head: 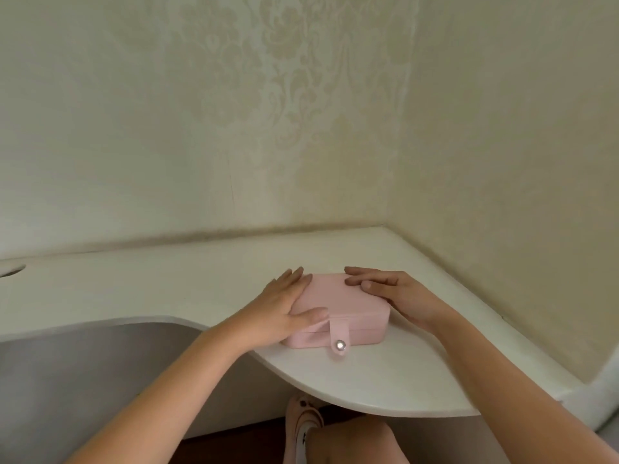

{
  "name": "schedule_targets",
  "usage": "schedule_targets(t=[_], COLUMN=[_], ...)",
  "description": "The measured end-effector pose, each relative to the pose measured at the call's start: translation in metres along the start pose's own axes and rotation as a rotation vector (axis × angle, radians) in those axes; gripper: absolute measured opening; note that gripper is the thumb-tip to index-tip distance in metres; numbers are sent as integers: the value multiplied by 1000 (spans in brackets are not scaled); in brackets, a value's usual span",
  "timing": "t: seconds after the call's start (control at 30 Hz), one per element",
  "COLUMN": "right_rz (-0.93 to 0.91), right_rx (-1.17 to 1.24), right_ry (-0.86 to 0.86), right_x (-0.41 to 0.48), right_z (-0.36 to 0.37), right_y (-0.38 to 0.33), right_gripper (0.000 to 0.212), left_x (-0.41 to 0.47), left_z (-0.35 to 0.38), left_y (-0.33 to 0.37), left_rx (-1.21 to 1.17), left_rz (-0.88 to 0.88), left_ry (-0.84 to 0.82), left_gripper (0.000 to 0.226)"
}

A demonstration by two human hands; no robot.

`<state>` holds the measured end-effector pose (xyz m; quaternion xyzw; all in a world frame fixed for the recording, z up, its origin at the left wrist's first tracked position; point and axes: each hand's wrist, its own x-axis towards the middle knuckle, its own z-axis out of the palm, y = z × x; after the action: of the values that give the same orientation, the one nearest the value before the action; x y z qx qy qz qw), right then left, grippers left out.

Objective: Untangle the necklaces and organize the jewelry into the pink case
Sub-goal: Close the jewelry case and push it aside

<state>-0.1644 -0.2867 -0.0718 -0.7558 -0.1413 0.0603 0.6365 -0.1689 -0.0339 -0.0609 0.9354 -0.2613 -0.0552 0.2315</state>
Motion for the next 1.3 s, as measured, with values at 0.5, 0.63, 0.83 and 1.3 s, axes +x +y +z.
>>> schedule_targets(t=[0.5,0.63,0.83,1.3], right_rz=[-41,-29,-26,281], right_rx=[-18,1,7,12], right_ry=[-17,-22,-18,54], right_x=[1,1,0,-4], right_z=[-1,-2,-2,-20], right_y=[3,3,2,-7], right_gripper=[22,22,21,58], left_x=[38,38,38,42], left_z=[-10,-9,-3,-2], left_y=[56,56,56,36], left_rx=[443,479,482,432], left_rz=[-165,-145,-152,46], left_ry=[-309,-301,-269,-33], left_gripper=[139,139,132,127])
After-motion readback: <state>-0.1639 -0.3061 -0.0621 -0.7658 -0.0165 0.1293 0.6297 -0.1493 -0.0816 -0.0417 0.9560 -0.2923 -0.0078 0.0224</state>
